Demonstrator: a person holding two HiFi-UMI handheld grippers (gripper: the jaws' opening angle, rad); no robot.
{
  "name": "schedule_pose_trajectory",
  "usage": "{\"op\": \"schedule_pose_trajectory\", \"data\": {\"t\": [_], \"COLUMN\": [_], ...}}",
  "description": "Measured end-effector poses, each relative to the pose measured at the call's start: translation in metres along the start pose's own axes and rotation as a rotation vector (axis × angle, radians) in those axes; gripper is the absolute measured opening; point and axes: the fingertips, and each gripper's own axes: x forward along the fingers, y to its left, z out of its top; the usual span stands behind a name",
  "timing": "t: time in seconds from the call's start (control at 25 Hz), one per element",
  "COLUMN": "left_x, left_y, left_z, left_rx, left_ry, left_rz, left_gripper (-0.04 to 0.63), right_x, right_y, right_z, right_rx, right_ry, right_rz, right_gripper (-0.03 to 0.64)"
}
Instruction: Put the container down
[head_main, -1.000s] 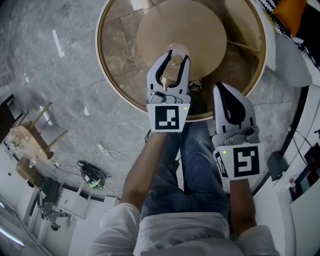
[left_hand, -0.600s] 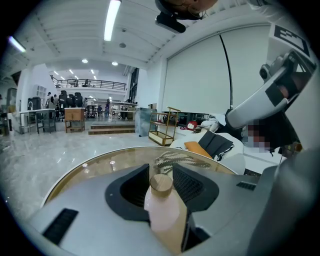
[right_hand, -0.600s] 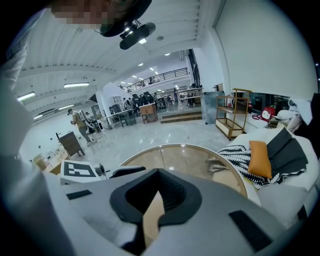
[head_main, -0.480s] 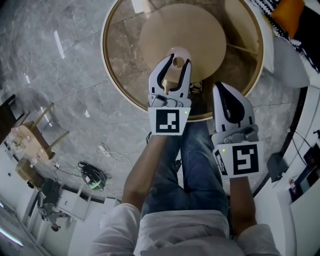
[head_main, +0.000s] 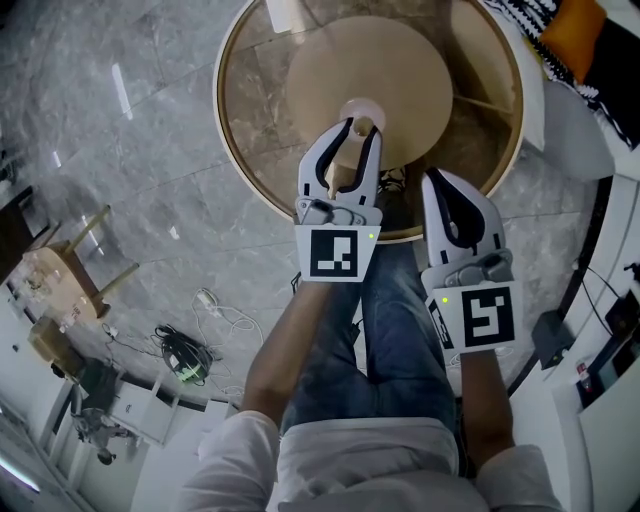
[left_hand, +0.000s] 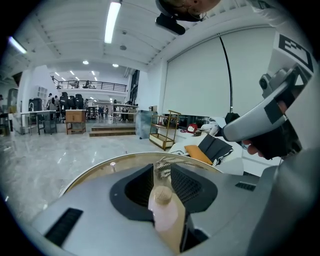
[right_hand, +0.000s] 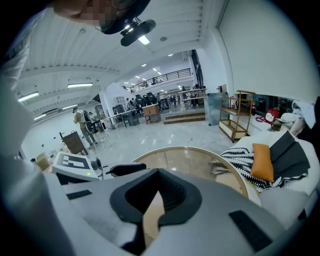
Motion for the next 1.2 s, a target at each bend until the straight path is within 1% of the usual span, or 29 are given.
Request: {"op": "schedule_pose_trajectory", "data": {"t": [0.24,0.36,0.52,0.64,0.8,1.0,1.2], "left_x": [-0.01,-0.019,-0.029,-0.035,-0.045,-0.056,-0.064], "left_y": [-0.004,-0.007,-0.01,-0.009,-0.011,-0.011,-0.018], "left_z": [0.014,0.024,0.035,0.04,0.048,0.061,0.075], "left_rx": [-0.013,-0.01,-0.033,-0.053,-0.053,-0.1,-0.09], "left_ry": [-0.019,-0.031,-0.04,-0.034,-0.021,-0.009,-0.008], "left_rz": [-0.019,-0.029,-0.038,-0.036,-0.034,-0.032,-0.043], "left_gripper": [0.117,0.086,0.075,0.065,0.052,0.047,0.037], "right_x": [-0.005,-0.008,-0.01,-0.012,-0.019,-0.03,-0.04], "right_y": [0.003,0.007,0.012,0.016,0.018,0.022,0.023], "right_z": [0.008,0.012,0.019,0.021,0.026,0.038,0.047], "right_rx": [-0.039,-0.049,-0.067,-0.069,-0.073,-0.088,-0.099], "right_ry": [-0.015,-0.018,-0.028,-0.027,-0.033,-0.044,-0.045], "right_rz": [0.013,0.017,0.025,0.026,0.029,0.03,0.033], "right_gripper": [0.015,0.015,0.015,0.015,0.015,0.015,0.015]}}
